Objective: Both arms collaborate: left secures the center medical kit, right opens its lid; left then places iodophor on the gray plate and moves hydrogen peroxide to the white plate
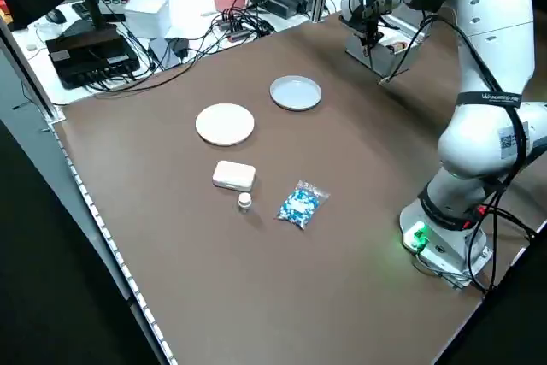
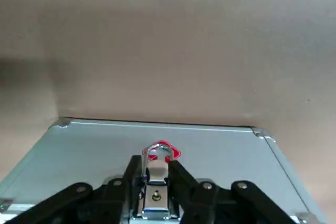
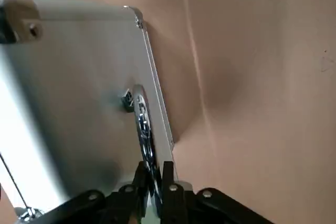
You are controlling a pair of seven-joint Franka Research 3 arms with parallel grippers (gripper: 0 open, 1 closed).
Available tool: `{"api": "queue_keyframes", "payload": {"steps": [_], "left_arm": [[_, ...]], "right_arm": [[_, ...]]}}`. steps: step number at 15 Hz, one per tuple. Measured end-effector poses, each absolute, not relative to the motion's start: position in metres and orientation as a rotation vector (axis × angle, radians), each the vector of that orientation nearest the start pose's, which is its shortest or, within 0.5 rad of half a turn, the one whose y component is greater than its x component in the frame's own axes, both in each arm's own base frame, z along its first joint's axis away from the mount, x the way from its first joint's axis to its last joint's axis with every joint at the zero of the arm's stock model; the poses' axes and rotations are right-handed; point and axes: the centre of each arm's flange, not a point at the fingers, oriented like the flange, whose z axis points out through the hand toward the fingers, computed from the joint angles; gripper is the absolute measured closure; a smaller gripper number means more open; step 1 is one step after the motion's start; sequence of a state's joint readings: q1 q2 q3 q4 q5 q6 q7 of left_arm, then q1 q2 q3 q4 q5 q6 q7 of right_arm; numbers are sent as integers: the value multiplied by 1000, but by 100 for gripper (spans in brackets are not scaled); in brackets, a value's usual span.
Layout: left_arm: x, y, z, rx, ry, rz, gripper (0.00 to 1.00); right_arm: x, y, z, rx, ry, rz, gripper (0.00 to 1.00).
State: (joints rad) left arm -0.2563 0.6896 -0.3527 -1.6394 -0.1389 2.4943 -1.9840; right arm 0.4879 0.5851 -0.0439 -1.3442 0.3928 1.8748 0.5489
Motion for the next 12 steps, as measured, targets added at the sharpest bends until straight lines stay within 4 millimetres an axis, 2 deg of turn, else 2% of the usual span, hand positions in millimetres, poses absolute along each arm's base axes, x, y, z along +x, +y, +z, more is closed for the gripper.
{"api": "queue_keyframes", "payload": {"steps": [12], "left_arm": [[601, -375, 253, 2009, 2019, -350, 72]], "right_arm": [[637, 316, 374, -2784, 211, 341, 86]]}}
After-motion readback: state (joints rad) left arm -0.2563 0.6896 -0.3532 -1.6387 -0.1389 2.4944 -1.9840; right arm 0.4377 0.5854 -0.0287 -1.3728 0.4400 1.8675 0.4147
